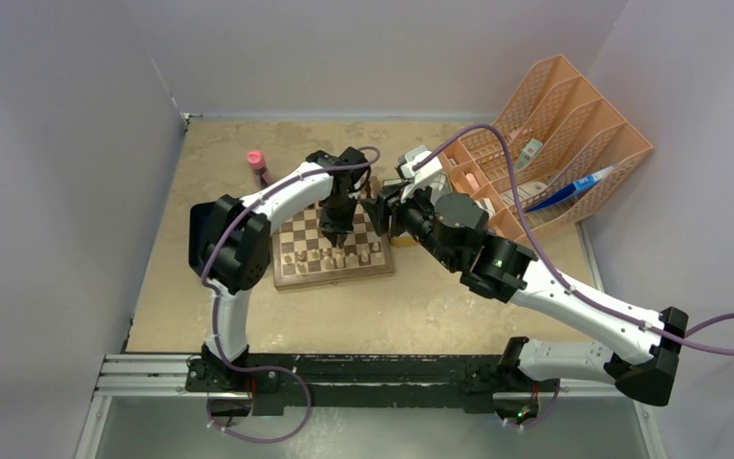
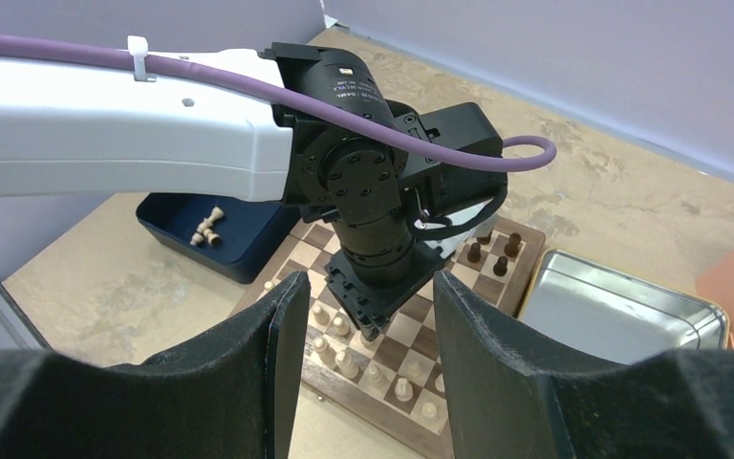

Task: Set up the chess pieces on the board
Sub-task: Place the chess piece on the chessboard.

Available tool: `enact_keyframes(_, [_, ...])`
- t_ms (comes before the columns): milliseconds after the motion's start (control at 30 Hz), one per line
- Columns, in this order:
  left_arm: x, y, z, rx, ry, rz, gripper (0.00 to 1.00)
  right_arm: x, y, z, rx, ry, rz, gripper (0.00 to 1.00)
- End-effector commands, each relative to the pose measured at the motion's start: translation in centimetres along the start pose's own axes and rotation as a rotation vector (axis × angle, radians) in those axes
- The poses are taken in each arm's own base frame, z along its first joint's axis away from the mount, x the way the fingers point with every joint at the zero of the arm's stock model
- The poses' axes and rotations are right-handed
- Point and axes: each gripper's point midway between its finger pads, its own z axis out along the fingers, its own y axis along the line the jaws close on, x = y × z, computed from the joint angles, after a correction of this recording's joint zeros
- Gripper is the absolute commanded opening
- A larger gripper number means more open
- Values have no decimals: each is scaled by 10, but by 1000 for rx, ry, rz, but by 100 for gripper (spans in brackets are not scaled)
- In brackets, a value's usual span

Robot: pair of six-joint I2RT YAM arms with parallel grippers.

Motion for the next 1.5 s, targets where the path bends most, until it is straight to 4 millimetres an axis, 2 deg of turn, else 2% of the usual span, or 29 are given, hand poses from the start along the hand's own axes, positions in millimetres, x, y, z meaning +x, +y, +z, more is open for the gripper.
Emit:
enact_keyframes(0, [-2,-6,-4,16,-21,12,3,-34,0,-9,5,-78,34,53])
enact_keyframes(633, [4,0,3,-19,-5,13,8,-28,-2,-9,16,-66,28,53])
enact_keyframes(800, [2,-1,5,-19,-6,17,12,-27,-2,-7,15,-65,26,53])
enact_keyframes(1167, [0,-3,6,-15,-13,22,12,-28,-3,-8,20,-69,27,54])
enact_keyframes(1467, [-2,0,2,-43,-31,26,19,-25,-2,-7,15,-62,24,54])
